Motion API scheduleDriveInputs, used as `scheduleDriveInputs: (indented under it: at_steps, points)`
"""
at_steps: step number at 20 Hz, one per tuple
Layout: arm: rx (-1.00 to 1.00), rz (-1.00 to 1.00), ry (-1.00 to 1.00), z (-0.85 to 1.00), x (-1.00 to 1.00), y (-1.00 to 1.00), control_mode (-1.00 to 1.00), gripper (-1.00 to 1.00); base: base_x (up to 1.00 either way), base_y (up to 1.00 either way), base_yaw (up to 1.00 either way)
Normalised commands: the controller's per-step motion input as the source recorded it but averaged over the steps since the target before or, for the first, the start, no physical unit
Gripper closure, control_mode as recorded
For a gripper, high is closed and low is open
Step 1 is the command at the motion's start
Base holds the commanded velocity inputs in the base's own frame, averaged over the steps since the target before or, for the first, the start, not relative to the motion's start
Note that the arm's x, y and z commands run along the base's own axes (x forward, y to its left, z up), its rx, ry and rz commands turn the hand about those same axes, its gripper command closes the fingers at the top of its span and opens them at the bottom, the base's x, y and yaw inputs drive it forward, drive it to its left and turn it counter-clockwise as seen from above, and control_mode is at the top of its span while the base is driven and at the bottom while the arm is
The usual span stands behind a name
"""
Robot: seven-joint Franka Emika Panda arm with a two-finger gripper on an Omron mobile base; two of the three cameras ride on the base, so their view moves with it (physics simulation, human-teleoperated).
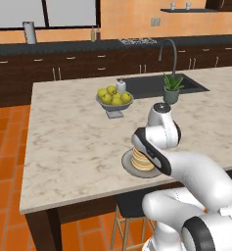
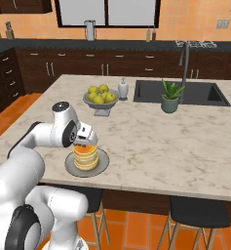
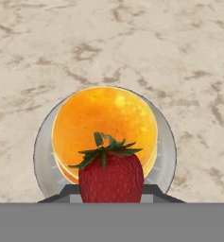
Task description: Take the strawberry from the fridge and place it on top of the pancake, located on the dining counter.
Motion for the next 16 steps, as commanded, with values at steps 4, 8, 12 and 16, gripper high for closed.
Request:
scheduleDriveInputs:
  at_steps: [4,8,12,16]
  points:
    - [-0.02,0.0,0.11,-0.18,0.0,0.0,-1.0,1.0,0.0,0.0,0.0]
    - [0.0,0.0,0.13,-0.08,0.0,0.0,-1.0,1.0,0.0,0.0,0.0]
    - [0.0,0.0,0.02,-0.01,0.0,0.0,-1.0,1.0,0.0,0.0,0.0]
    - [0.0,0.0,0.0,0.0,0.0,0.0,-1.0,1.0,0.0,0.0,0.0]
